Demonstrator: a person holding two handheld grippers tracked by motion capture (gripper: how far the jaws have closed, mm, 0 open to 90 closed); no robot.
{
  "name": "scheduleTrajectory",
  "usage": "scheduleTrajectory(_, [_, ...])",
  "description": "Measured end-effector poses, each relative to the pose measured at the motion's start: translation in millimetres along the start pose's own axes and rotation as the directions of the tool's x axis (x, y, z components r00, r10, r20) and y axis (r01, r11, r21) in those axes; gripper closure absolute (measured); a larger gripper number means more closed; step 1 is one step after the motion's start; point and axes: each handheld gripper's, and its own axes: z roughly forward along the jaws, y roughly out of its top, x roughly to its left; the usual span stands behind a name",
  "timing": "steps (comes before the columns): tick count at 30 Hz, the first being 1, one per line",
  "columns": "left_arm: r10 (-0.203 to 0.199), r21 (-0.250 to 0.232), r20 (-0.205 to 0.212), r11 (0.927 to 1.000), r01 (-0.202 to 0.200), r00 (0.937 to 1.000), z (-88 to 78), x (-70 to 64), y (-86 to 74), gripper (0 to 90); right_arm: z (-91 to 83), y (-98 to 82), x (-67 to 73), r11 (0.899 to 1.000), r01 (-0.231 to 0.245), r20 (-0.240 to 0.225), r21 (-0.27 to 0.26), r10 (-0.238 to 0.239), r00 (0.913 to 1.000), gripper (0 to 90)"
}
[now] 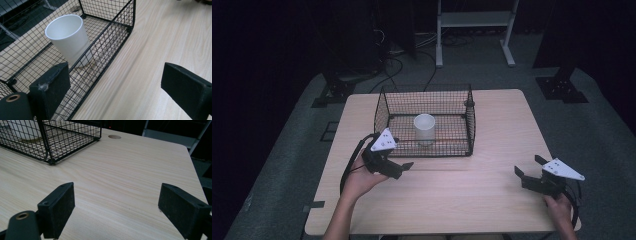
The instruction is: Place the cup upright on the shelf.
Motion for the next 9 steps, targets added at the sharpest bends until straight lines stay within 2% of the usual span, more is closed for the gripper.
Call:
scheduleTrajectory(4, [-0.003,-0.01,0.0,0.9999,0.003,1.0,-1.2,-8.1,-7.7,8.0,0.0,-0.1,0.0,1.0,-0.001,0.0,-0.002,0.001,1.0,13.1])
scheduleTrajectory(9, [-0.039,-0.05,-0.015,0.9981,0.038,0.9991,-3.5,-24.2,-26.4,6.1,-0.2,-0.2,0.3,1.0,0.003,-0.002,-0.004,-0.003,1.0,13.1])
